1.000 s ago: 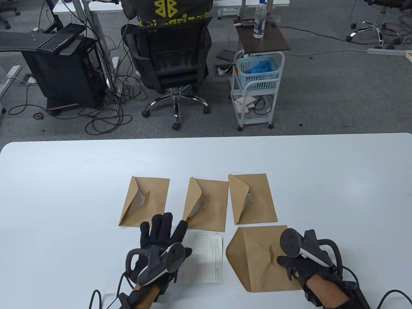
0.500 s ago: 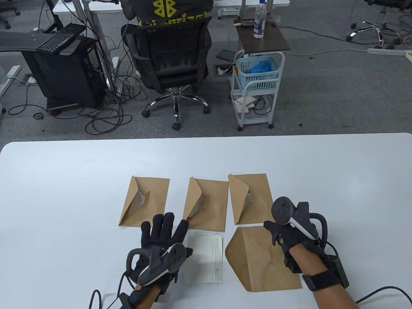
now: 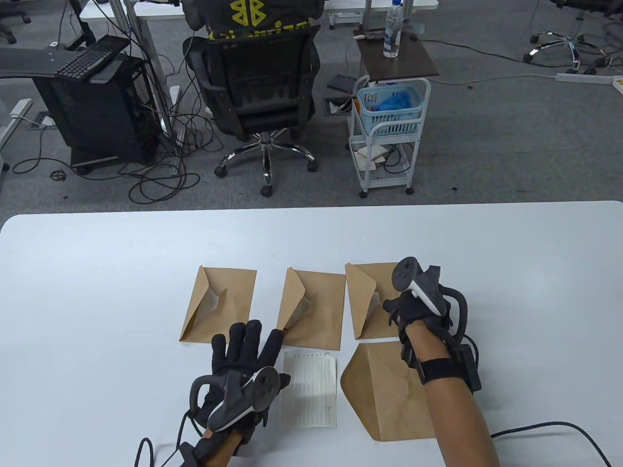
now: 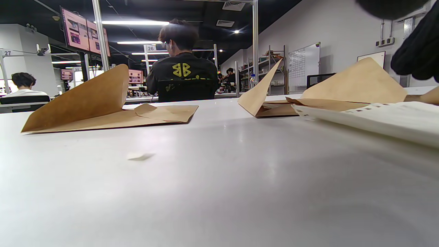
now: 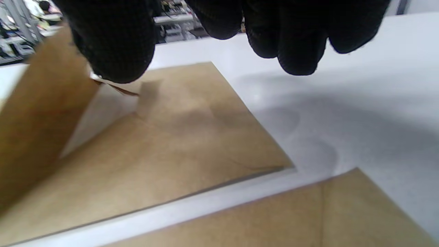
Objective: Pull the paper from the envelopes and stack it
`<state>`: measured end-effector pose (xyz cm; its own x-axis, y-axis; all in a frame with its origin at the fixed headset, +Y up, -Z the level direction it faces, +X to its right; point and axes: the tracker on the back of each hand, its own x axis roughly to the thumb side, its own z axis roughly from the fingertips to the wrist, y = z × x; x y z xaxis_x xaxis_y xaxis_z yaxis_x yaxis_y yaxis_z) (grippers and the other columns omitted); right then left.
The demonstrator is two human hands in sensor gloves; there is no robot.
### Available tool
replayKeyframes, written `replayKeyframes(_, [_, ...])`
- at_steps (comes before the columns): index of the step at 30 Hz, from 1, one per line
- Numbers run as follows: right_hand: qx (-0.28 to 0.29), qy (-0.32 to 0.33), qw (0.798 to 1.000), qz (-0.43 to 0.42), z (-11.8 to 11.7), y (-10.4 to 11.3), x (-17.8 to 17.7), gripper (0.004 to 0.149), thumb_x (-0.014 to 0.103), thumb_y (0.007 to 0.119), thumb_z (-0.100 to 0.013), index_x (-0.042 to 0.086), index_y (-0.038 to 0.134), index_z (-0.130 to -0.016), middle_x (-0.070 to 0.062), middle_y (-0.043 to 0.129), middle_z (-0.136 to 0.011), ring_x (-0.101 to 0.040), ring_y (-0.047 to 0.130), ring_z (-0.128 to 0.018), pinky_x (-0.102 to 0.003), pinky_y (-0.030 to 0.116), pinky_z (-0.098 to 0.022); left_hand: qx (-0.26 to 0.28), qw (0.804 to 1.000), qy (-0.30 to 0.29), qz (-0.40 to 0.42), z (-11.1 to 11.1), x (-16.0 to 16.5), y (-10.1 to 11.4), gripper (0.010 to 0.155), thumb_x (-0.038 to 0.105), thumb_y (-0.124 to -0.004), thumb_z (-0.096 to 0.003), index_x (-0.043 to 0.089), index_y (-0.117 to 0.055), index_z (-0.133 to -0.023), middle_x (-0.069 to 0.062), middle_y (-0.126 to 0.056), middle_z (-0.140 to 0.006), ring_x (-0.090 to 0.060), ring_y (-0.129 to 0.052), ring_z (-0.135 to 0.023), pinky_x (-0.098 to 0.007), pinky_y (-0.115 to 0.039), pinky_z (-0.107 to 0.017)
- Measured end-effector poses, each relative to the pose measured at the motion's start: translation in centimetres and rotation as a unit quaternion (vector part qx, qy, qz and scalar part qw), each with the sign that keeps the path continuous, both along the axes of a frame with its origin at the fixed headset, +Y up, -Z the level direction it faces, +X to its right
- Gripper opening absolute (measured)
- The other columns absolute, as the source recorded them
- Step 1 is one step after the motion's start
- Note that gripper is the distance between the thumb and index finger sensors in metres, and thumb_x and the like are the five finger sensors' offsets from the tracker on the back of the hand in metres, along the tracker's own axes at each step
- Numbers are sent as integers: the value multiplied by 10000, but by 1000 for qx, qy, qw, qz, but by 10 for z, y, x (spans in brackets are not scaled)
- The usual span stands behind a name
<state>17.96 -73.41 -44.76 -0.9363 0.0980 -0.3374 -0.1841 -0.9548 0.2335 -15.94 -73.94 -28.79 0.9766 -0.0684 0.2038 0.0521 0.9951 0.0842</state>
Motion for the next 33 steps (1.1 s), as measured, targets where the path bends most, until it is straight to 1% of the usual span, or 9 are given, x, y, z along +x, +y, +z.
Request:
replayKeyframes(5, [-51, -23, 998, -2, -12, -16, 2, 871, 549, 860, -436, 14, 562, -1055, -357, 564, -1020, -544, 770, -836, -629, 669, -608, -1, 1000, 0, 1, -1, 0, 0, 805, 626, -677, -453, 429, -266, -1116, -93, -180, -1212, -428, -197, -1156, -655, -111, -781])
replayKeyframes(8, [-56, -26, 998, 29, -16, -22, -3, 932, 567, 893, -398, -31, 576, -1038, -380, 552, -998, -546, 757, -809, -601, 690, -590, -1, 1000, 2, 0, -1, -1, 0, 801, 625, -678, -453, 430, -274, -1117, -95, -181, -1212, -428, -197, -1156, -655, -112, -781])
replayKeyframes(10, [-52, -23, 997, 50, -17, -20, -5, 967, 583, 863, -387, -17, 508, -1057, -362, 604, -968, -510, 804, -780, -578, 718, -582, 0, 1000, 1, 1, -1, -1, 0, 798, 625, -678, -453, 429, -280, -1117, -95, -181, -1212, -427, -197, -1156, -655, -111, -781])
replayKeyframes(14, [-39, -29, 998, 30, -19, -19, -8, 875, 476, 906, -390, -41, 591, -1021, -313, 754, -873, -474, 881, -706, -571, 760, -542, -1, 1000, 2, 1, -1, -1, 0, 794, 624, -678, -454, 427, -291, -1119, -99, -185, -1213, -427, -198, -1156, -655, -112, -781])
replayKeyframes(19, [-43, -36, 998, -13, -20, -22, -7, 844, 408, 912, -398, -78, 585, -1005, -291, 786, -813, -418, 905, -631, -544, 766, -513, -2, 1000, 0, 0, -1, 0, 0, 788, 623, -679, -453, 423, -312, -1121, -101, -187, -1212, -429, -198, -1156, -655, -110, -781])
replayKeyframes(21, [-47, -32, 998, -22, -20, -21, -8, 837, 385, 906, -406, -85, 561, -1006, -254, 784, -794, -390, 904, -612, -531, 767, -506, -2, 1000, -1, -1, 0, 0, 0, 788, 623, -679, -453, 421, -312, -1121, -101, -188, -1212, -429, -197, -1156, -655, -111, -781])
replayKeyframes(26, [-18, -37, 996, -76, -17, -24, -7, 799, 310, 924, -405, -93, 564, -994, -148, 837, -696, -309, 930, -524, -513, 790, -478, 0, 1000, -2, 0, 0, 1, 0, 785, 621, -679, -454, 422, -315, -1121, -102, -187, -1213, -430, -197, -1155, -656, -110, -780])
replayKeyframes(29, [-6, -35, 996, -82, -17, -24, -3, 764, 294, 932, -406, -66, 589, -986, -95, 833, -654, -289, 926, -504, -497, 790, -468, 0, 1000, -2, -2, 0, 2, 0, 786, 621, -678, -455, 420, -314, -1122, -105, -188, -1212, -430, -198, -1155, -656, -110, -780])
replayKeyframes(33, [-8, -67, 987, -144, -16, -28, 11, 594, 275, 942, -411, 34, 718, -905, -59, 814, -621, -290, 897, -507, -499, 766, -480, 1, 1000, -1, 1, 0, 1, 0, 785, 620, -678, -455, 421, -316, -1122, -106, -187, -1212, -430, -197, -1155, -655, -110, -781])
